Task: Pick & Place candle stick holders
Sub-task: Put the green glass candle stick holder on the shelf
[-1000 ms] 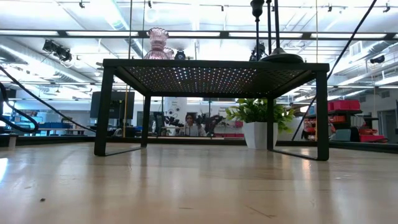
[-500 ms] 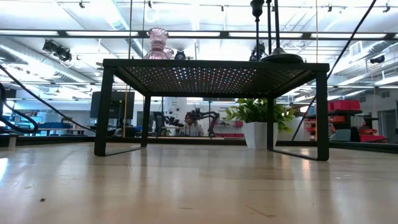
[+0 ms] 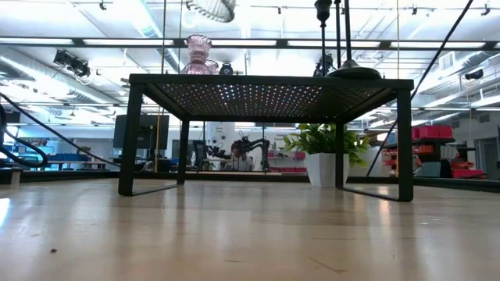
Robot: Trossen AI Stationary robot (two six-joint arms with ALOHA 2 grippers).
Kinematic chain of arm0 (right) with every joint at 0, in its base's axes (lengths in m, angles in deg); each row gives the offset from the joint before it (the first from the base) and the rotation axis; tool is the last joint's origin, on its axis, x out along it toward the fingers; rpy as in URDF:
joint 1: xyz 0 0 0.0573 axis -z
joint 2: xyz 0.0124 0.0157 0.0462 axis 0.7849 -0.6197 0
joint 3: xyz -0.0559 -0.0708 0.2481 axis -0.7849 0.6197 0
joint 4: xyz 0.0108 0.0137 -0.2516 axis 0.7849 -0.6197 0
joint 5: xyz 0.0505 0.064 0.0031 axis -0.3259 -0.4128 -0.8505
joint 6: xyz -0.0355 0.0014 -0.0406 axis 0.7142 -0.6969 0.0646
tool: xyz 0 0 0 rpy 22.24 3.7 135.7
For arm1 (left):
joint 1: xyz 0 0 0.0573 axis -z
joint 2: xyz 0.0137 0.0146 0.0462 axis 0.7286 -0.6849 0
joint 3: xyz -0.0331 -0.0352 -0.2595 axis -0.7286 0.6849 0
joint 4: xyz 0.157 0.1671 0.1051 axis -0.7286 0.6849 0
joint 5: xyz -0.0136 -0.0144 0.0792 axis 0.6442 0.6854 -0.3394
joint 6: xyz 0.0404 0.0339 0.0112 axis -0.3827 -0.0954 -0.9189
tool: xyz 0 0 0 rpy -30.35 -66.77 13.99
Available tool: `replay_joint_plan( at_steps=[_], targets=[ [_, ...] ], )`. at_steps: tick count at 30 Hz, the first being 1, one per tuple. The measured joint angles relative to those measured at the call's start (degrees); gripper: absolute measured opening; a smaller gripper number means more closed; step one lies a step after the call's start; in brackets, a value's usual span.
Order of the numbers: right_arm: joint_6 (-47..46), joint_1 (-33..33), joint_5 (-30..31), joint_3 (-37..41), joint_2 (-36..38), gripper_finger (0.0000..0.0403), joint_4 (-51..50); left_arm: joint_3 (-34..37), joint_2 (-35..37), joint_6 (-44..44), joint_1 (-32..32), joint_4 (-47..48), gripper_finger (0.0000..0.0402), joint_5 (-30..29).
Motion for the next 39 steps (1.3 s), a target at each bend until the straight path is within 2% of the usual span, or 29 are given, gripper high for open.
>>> replay_joint_plan(
  at_steps=[6,9,14,23,39],
  targets=[
    [0.42,0.00,-0.41,0.00,0.00,0.0130,0.10,11.22,5.84,0.59,0.36,-11.30,0.0133,-4.33],
    [0.44,0.00,-0.41,0.00,0.00,0.0130,0.12,16.47,7.69,0.12,0.33,-19.79,0.0133,-4.20],
    [0.45,0.00,-0.41,0.00,-0.02,0.0130,-0.05,21.48,8.39,-2.53,0.33,-28.43,0.0133,-4.64],
    [0.46,-0.02,-0.43,0.00,-0.02,0.0130,-0.40,26.08,8.40,1.48,-0.46,-29.00,0.0133,-9.64],
    [0.46,-0.02,-0.45,0.00,-0.02,0.0130,-0.47,31.63,8.39,1.67,-0.45,-36.48,0.0133,-12.58]
  ],
)
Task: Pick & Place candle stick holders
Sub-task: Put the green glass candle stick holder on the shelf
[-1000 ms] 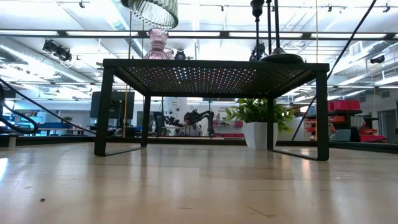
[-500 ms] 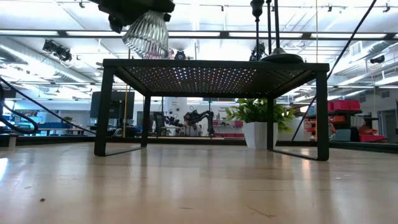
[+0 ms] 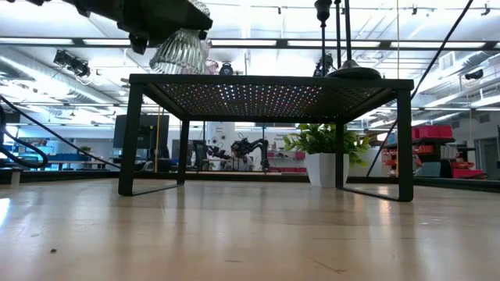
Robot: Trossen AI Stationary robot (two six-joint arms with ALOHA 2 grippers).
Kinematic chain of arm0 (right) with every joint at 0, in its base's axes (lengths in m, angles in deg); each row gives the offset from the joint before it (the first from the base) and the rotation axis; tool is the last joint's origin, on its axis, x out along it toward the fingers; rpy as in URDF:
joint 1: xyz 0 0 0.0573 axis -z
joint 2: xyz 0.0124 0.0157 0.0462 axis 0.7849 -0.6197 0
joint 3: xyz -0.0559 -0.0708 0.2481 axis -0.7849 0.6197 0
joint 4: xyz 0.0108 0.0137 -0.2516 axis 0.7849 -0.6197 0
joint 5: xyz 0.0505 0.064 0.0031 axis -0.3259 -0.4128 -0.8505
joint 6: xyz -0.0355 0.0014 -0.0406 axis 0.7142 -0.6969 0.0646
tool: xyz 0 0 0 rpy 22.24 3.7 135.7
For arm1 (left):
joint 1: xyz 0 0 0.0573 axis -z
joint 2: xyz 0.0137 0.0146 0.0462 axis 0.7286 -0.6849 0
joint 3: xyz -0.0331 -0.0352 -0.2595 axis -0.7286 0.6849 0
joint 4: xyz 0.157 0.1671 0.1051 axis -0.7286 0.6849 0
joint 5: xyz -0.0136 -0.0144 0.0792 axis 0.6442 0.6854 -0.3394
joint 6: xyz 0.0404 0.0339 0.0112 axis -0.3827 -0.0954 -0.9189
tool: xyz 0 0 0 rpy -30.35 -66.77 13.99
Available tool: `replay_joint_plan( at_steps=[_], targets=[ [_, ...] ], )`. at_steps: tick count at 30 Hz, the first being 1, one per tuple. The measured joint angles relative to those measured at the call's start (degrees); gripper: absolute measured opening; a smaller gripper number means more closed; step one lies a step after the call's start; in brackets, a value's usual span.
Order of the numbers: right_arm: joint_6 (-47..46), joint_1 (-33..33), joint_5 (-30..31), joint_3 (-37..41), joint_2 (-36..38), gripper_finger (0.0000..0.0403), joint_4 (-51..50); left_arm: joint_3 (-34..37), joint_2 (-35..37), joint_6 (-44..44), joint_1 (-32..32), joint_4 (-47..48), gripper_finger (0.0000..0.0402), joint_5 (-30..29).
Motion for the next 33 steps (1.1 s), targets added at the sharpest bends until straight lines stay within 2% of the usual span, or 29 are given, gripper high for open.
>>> replay_joint_plan(
  at_steps=[12,33],
  targets=[
    [0.00,-0.02,0.00,0.00,0.00,0.0130,-0.04,1.57,-0.01,-0.64,-0.02,-2.82,0.0133,-2.39],
    [0.00,-0.02,-0.02,-0.01,0.00,0.0130,-0.55,1.55,-0.25,1.57,-2.01,-2.45,0.0133,-1.56]
  ],
)
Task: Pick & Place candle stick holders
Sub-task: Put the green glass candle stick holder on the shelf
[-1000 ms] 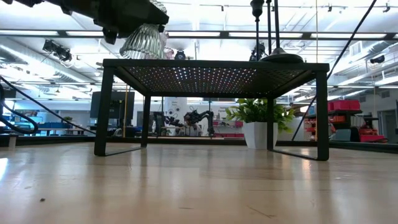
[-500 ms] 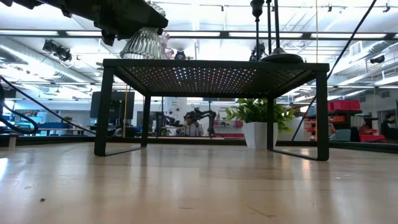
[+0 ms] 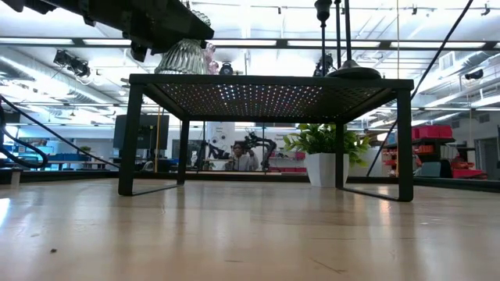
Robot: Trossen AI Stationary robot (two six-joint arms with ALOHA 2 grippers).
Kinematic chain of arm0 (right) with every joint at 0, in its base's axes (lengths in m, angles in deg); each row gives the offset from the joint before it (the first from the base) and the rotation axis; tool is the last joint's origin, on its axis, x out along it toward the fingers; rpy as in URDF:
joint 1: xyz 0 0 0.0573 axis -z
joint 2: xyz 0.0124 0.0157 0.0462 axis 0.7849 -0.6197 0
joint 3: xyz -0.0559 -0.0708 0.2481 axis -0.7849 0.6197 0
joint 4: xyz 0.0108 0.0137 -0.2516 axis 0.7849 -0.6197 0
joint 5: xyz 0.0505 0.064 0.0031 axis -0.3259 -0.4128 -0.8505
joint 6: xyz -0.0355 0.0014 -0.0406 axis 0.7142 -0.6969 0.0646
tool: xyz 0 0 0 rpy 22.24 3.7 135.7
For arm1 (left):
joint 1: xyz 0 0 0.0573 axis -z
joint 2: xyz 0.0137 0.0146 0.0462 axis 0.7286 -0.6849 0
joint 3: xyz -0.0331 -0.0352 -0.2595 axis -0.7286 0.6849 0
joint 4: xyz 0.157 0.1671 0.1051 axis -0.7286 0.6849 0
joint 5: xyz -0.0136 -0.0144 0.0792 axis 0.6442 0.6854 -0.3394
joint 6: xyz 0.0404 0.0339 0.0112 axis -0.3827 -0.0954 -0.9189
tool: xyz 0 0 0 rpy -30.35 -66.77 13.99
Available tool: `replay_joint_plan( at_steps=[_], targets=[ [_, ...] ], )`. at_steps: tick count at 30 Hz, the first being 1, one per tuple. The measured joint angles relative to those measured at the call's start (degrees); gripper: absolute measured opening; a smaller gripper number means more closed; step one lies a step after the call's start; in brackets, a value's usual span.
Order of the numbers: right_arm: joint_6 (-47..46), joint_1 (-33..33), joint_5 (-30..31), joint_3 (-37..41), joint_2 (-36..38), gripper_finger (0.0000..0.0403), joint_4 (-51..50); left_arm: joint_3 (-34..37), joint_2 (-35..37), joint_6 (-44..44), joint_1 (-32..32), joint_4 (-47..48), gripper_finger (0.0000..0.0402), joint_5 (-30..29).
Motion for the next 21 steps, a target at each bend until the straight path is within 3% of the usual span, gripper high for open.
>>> replay_joint_plan(
  at_steps=[16,21],
  targets=[
    [-0.01,0.01,0.00,-0.01,0.00,0.0130,-0.36,0.00,-0.04,0.38,-0.26,0.11,0.0133,0.24],
    [-0.02,0.00,0.00,-0.01,0.00,0.0130,-0.35,-0.06,-0.04,1.54,-0.26,0.13,0.0184,0.23]
  ],
)
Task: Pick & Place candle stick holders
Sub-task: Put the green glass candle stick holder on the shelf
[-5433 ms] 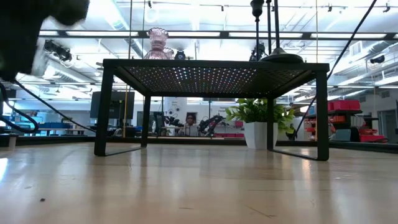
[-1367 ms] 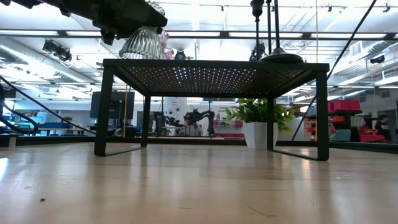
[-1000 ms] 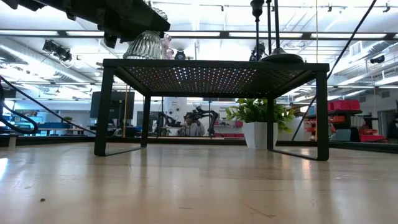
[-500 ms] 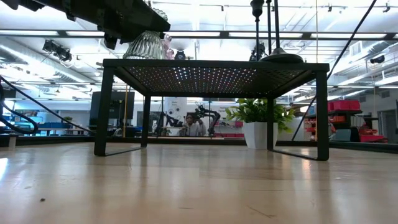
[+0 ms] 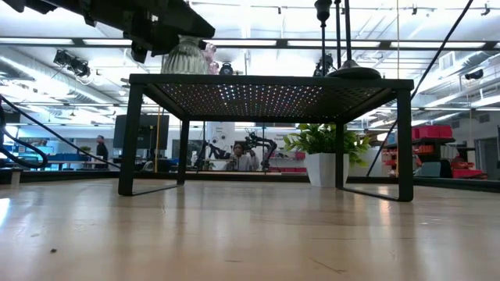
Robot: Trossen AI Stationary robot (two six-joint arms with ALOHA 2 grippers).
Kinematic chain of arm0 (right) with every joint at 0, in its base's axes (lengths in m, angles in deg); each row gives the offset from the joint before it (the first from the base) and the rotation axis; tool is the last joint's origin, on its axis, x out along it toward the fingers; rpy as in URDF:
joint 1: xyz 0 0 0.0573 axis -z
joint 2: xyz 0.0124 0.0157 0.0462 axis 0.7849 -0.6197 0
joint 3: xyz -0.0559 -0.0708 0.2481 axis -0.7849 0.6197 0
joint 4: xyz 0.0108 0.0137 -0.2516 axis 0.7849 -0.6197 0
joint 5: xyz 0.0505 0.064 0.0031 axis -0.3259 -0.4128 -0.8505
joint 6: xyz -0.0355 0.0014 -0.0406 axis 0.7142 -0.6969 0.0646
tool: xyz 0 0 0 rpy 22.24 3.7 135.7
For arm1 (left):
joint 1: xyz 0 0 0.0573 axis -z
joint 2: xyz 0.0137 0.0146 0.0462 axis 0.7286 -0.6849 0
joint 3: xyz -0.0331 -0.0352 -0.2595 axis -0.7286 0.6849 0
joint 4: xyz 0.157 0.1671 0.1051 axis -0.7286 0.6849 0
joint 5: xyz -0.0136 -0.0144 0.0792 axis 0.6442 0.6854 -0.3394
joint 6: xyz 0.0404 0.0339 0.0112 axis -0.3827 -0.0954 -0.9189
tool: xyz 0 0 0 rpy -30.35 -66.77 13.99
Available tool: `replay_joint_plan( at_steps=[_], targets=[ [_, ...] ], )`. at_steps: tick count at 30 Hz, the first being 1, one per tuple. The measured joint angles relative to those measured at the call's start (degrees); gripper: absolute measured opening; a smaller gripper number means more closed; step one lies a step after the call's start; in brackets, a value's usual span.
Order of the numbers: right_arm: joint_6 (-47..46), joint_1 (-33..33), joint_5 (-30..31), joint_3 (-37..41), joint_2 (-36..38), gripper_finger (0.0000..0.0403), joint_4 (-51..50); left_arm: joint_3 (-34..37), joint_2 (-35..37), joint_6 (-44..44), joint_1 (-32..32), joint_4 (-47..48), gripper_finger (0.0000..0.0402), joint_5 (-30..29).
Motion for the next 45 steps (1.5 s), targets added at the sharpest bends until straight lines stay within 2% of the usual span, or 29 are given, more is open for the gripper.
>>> replay_joint_plan(
  at_steps=[4,12,26,45],
  targets=[
    [0.00,0.01,-0.02,0.00,0.00,0.0130,0.00,0.00,0.00,-0.01,0.00,0.15,0.0203,0.62],
    [0.00,0.02,-0.02,0.00,0.00,0.0130,0.00,0.00,0.13,-1.15,0.49,-0.04,0.0181,0.18],
    [-0.02,0.02,-0.02,0.00,0.00,0.0130,-0.13,0.00,3.74,-6.11,0.50,-3.56,0.0185,-0.89],
    [-0.44,0.02,0.00,-0.02,0.00,0.0130,-0.37,0.00,2.67,-2.68,0.07,-2.21,0.0186,1.10]
  ],
)
